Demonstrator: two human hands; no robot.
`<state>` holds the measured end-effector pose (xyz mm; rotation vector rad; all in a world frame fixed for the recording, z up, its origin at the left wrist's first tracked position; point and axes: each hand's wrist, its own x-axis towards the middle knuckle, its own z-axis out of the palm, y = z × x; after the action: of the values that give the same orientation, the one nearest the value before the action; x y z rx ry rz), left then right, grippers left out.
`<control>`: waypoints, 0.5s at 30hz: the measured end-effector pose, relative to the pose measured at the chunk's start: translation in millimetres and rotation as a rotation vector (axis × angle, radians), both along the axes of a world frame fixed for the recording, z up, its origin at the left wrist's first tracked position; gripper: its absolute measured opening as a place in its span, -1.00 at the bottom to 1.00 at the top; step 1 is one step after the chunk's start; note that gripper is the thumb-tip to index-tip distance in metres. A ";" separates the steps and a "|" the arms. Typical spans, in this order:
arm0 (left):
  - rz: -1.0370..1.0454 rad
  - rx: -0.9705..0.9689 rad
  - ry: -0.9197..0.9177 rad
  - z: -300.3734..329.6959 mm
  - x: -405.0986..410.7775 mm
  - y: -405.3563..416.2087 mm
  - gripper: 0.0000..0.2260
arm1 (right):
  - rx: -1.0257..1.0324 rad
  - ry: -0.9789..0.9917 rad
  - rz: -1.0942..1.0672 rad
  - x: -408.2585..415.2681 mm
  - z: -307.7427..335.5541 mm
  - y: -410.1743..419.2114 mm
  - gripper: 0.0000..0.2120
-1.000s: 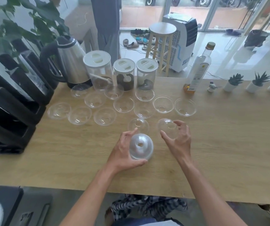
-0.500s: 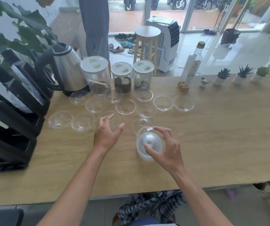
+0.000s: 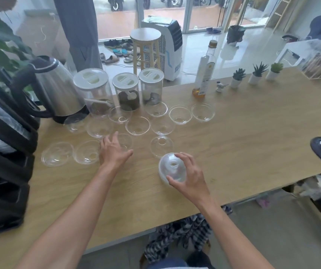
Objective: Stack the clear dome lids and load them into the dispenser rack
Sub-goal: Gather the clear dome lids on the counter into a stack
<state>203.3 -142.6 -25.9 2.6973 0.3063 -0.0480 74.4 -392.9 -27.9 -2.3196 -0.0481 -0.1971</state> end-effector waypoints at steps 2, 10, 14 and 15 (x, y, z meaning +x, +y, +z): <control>-0.011 -0.010 -0.017 0.1 1.1 0.4 -0.08 | 0.004 0.003 0.001 0.0 1.1 -0.6 -0.28; -0.149 -0.223 -0.281 28.5 -19.7 -19.8 0.03 | 0.197 -0.095 -0.106 4.4 25.8 -8.1 -0.58; -0.226 -0.468 -0.314 48.2 -41.4 -46.0 0.14 | 0.571 0.040 -0.178 22.5 60.2 -10.8 -0.80; -0.248 -0.517 -0.312 51.9 -47.3 -53.2 0.16 | 0.641 0.092 -0.170 29.7 66.8 -12.8 -0.81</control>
<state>156.0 -195.8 26.1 2.1689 -0.1245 0.1938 104.2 -405.7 38.9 -1.6887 0.2283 -0.1606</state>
